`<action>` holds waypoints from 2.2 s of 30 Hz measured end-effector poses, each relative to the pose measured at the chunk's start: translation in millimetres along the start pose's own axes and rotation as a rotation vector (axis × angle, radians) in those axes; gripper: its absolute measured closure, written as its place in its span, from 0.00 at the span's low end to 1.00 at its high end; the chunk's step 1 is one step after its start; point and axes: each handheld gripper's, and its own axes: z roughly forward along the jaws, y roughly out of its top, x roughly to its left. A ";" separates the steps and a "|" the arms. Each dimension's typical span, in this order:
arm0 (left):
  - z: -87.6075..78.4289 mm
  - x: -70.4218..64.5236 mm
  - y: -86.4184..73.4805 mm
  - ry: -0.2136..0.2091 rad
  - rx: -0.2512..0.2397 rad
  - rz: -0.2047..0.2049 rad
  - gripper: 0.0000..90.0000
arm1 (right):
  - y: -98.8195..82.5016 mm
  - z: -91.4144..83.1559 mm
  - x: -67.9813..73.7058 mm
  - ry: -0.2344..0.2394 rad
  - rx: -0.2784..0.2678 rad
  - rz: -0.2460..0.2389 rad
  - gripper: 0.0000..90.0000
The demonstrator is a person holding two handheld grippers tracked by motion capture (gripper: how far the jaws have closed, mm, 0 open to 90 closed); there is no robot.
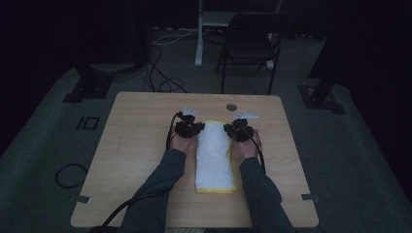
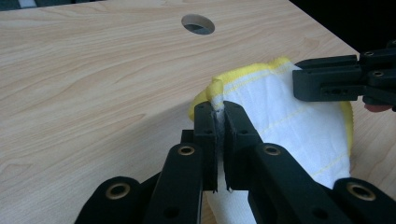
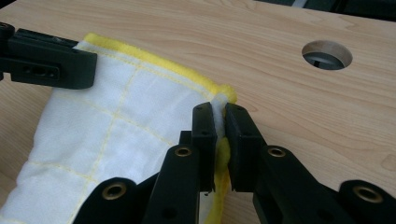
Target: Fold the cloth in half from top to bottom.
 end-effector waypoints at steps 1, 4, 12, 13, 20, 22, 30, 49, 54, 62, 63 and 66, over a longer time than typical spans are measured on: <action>-0.8 -0.1 -0.5 0.000 -0.002 0.001 0.96 | 0.2 -0.5 0.4 0.001 -0.001 -0.002 0.93; -3.4 -0.5 -2.0 -0.005 -0.008 0.004 0.96 | 0.5 -2.8 1.6 0.004 -0.008 -0.004 0.93; -9.9 -4.7 -2.8 -0.013 -0.024 0.017 0.96 | -2.8 -10.0 3.9 0.011 -0.029 -0.004 0.93; -9.9 -4.7 -2.8 -0.013 -0.024 0.017 0.96 | -3.1 -11.0 4.0 0.011 -0.033 -0.005 0.93; -17.1 -12.1 0.3 -0.026 -0.034 0.048 0.96 | -4.7 -17.9 4.7 0.010 -0.053 -0.010 0.93; -19.9 -13.7 1.1 -0.031 -0.040 0.052 0.96 | -4.9 -20.4 5.2 0.010 -0.059 -0.010 0.93; -29.3 -17.6 1.8 -0.043 -0.069 0.055 0.97 | -2.1 -31.7 8.8 0.013 -0.086 -0.030 0.93; -43.6 -23.1 -7.2 -0.065 -0.101 0.059 0.97 | -7.0 -46.9 15.8 0.032 -0.127 -0.047 0.93; -47.9 -25.7 -11.4 -0.069 -0.107 0.066 0.97 | -10.6 -51.8 18.8 0.036 -0.134 -0.053 0.93; -49.3 -27.4 -18.8 -0.066 -0.098 0.073 0.97 | -18.6 -55.9 23.1 0.041 -0.133 -0.064 0.93; -49.2 -27.7 -20.2 -0.067 -0.099 0.070 0.97 | -21.2 -56.9 24.0 0.043 -0.133 -0.066 0.93; -50.6 -28.4 -23.2 -0.070 -0.094 0.071 0.97 | -23.1 -58.0 25.2 0.046 -0.133 -0.068 0.93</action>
